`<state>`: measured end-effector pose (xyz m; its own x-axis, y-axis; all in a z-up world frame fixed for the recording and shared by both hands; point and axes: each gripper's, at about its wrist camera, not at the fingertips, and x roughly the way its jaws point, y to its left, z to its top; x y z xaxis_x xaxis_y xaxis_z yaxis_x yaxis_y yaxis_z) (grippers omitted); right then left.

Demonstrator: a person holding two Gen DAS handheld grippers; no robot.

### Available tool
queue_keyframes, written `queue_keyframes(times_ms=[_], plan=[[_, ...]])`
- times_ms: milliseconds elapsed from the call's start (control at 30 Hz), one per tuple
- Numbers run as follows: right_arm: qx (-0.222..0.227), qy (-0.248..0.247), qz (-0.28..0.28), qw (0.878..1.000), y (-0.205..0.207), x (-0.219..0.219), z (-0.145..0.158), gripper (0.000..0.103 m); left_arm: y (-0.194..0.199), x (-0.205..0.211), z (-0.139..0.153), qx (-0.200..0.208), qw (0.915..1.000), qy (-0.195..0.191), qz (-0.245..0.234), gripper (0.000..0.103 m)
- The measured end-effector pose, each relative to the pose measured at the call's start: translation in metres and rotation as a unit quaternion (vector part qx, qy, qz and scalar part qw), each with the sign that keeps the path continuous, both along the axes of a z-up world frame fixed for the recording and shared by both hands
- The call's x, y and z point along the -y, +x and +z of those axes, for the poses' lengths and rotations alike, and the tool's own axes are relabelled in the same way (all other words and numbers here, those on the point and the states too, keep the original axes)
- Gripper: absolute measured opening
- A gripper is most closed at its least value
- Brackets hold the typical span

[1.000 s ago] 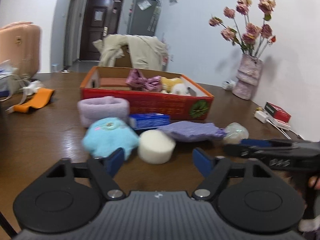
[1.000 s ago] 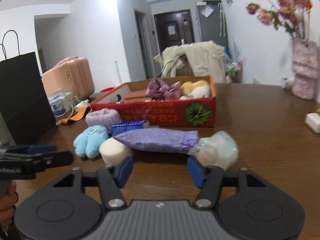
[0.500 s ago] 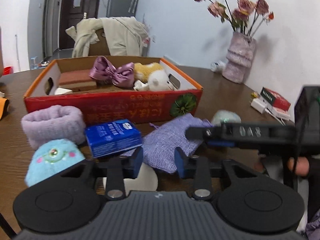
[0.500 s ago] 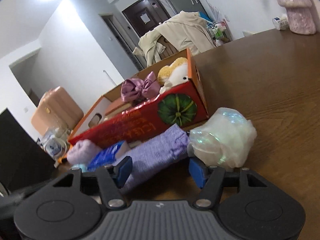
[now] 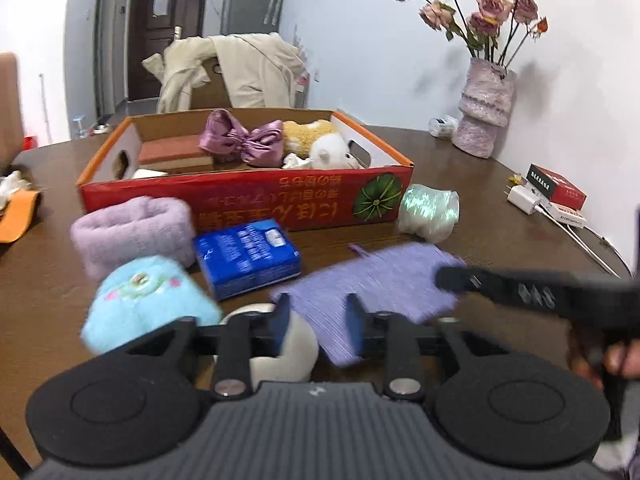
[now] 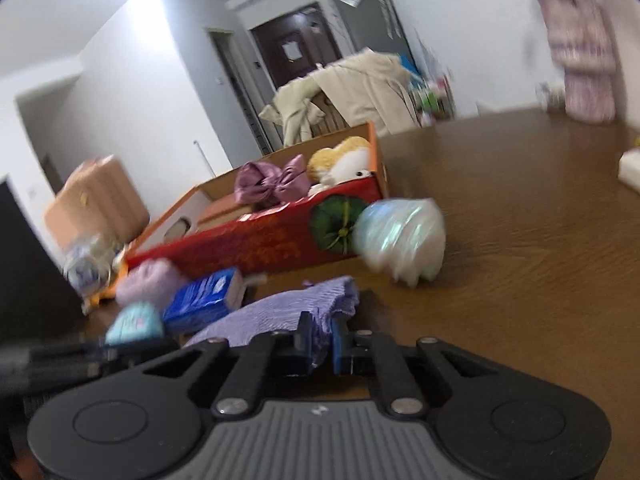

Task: Organize soft objects
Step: 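Grasp the purple lavender sachet with the left gripper while the right gripper grips its other end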

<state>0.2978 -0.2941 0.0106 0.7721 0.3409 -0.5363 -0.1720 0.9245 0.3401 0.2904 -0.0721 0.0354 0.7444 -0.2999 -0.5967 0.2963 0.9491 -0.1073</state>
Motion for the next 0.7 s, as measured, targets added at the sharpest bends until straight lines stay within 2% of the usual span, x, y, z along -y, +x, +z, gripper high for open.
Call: queue_keyframes(times_ms=[67, 133, 233, 267, 400, 500, 567, 633, 700], plan=[[-0.011, -0.006, 0.01, 1.0, -0.023, -0.001, -0.001, 0.008, -0.021, -0.002, 0.008, 0.02, 0.9998, 0.008, -0.003, 0.043], [-0.031, -0.001, 0.017, 0.999, -0.043, 0.004, -0.002, 0.008, -0.039, -0.003, 0.016, 0.024, 0.9989, -0.006, -0.039, 0.052], [-0.044, -0.039, 0.05, 0.997, -0.066, 0.002, 0.002, 0.011, -0.06, 0.002, 0.015, 0.013, 0.9964, -0.012, -0.083, 0.054], [-0.04, -0.046, 0.049, 0.997, -0.072, 0.003, 0.004, 0.017, -0.065, 0.004, 0.012, 0.004, 0.9953, -0.012, -0.096, 0.054], [-0.013, -0.042, 0.029, 0.999, -0.083, 0.017, 0.016, 0.02, -0.077, 0.006, 0.004, -0.019, 0.9948, -0.015, -0.099, 0.053], [0.008, -0.037, 0.034, 0.999, -0.077, 0.02, 0.021, 0.034, -0.084, 0.003, 0.001, -0.026, 0.9936, -0.034, -0.104, 0.055], [0.022, -0.052, 0.058, 0.997, -0.069, 0.011, 0.024, 0.046, -0.088, 0.006, -0.003, -0.03, 0.9924, -0.026, -0.116, 0.059], [0.025, -0.079, 0.08, 0.993, -0.061, -0.007, 0.023, 0.05, -0.092, 0.01, -0.012, -0.042, 0.9936, 0.001, -0.105, 0.059], [0.02, -0.1, 0.083, 0.991, -0.057, -0.022, 0.017, 0.049, -0.092, 0.011, -0.02, -0.05, 0.9951, 0.033, -0.079, 0.059]])
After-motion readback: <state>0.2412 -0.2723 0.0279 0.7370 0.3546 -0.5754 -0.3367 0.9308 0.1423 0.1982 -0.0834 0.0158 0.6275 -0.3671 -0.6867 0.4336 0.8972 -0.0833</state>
